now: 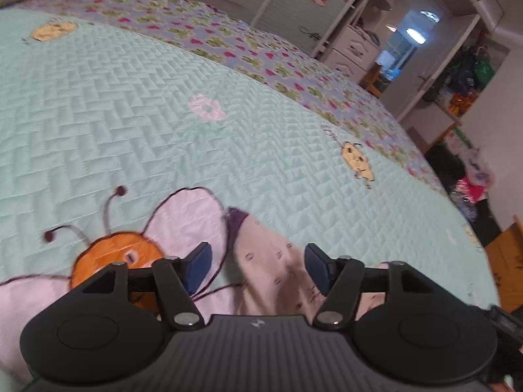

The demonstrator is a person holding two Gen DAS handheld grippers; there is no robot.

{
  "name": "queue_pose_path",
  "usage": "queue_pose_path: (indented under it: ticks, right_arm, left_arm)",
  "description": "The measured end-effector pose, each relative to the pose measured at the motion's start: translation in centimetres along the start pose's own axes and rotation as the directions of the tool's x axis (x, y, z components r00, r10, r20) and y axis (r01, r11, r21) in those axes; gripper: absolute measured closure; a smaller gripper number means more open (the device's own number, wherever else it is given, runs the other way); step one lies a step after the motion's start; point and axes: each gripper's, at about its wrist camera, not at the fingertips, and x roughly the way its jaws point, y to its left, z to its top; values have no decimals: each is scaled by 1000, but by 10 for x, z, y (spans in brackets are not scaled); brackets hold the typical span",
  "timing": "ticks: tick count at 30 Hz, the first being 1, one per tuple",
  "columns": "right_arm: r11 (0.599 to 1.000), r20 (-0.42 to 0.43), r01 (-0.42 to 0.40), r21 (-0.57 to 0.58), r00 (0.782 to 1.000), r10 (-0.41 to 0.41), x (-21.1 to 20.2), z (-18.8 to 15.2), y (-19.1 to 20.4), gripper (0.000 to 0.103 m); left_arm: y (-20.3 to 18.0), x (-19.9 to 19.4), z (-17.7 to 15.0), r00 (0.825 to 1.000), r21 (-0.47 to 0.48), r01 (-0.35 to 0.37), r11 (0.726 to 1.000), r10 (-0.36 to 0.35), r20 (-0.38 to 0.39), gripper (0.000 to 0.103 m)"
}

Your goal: Fold clothes

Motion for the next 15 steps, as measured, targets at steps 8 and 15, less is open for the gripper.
queue_pose_path:
  ticks: [8, 15]
  right_arm:
    - [997, -78, -78, -13, 994, 77, 29, -1, -12, 103]
    - [992, 17, 41, -116, 999, -39, 14, 6, -7, 103]
  left_arm:
    - [-5, 7, 0, 997, 154, 70, 986, -63, -48, 67]
    - [-24, 24, 8, 998, 366, -40, 930, 55, -30, 99]
